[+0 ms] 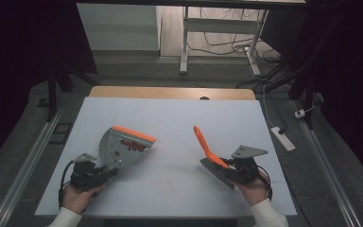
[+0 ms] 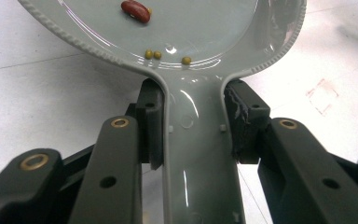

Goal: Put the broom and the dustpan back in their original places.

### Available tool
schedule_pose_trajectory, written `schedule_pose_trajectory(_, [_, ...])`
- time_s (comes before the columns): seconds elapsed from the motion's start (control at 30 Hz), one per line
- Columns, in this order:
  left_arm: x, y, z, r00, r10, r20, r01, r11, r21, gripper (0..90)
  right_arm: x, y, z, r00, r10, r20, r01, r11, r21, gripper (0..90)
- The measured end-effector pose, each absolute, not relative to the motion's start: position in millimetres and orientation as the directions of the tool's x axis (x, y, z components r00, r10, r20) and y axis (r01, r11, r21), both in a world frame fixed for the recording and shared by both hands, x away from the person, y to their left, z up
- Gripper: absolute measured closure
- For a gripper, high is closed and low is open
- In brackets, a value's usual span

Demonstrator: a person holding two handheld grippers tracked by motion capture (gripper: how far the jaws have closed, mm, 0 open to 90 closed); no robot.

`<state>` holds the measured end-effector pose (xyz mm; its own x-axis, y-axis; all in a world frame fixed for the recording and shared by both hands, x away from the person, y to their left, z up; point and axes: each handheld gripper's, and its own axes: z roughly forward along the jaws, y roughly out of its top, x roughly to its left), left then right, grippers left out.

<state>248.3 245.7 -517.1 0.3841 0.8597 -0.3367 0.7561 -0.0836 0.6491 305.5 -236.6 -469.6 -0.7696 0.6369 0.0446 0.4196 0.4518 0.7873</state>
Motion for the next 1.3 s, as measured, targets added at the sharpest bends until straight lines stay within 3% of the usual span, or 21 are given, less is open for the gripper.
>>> schedule_pose_trajectory(0.7, [253,243,-528,0.204,0.915,-0.348,0.807,0.044,0.589,62.1,301,-235,-477,-0.772,0.625,0.116,0.462,0.426,0.778,69.4])
schedule_pose_trajectory(1.3, [257,245,-534,0.181,0.913,-0.365,0.821,0.063,0.567,62.0,317,-250,-488,-0.721,0.677,0.149,0.527,0.396,0.752,69.0])
